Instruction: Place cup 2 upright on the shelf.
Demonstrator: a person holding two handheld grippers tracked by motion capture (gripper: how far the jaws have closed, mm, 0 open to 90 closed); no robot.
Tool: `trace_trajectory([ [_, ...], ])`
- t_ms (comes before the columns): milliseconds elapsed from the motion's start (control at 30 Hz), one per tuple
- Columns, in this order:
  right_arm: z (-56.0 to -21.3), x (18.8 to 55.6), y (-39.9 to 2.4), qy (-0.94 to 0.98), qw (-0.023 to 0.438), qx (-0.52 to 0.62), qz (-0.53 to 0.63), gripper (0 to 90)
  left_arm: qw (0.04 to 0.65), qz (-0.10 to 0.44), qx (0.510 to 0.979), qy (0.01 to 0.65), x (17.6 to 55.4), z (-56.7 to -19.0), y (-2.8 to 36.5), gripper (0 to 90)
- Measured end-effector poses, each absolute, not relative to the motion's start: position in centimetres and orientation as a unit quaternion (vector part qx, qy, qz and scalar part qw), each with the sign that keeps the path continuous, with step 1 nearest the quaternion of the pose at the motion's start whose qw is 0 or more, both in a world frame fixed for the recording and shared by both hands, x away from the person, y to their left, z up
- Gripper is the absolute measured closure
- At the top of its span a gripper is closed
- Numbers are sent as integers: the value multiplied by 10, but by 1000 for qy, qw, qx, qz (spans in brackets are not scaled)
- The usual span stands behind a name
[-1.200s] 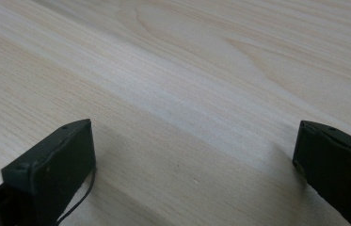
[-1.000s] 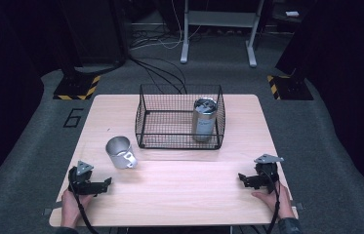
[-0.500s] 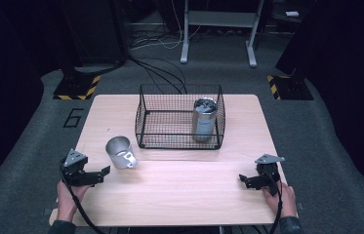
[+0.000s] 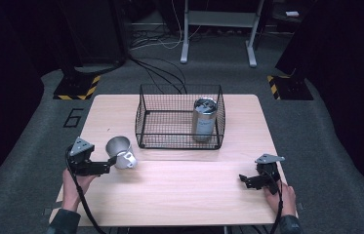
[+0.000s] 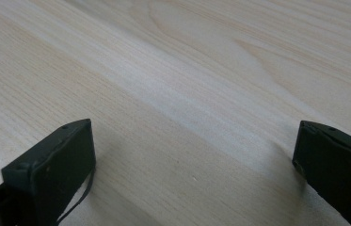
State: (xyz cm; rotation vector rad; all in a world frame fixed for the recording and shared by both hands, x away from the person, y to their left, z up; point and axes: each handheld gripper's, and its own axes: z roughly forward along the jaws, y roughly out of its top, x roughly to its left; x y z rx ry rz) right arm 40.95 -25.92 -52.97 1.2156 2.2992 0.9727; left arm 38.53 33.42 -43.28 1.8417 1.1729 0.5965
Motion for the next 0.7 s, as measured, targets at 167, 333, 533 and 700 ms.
trace_trajectory([
  [167, -530, 410, -259, 814, 182, 430, 344, 0, 419, 245, 741, 464, 396, -431, 326, 0],
  [333, -530, 409, -259, 813, 179, 433, 345, 0, 414, 242, 744, 465, 407, -434, 320, 0],
  [533, -530, 409, -259, 813, 180, 433, 345, 0, 412, 236, 750, 460, 418, -436, 313, 0],
  [700, -530, 409, -259, 813, 179, 433, 345, 0, 408, 231, 754, 460, 423, -438, 307, 0],
])
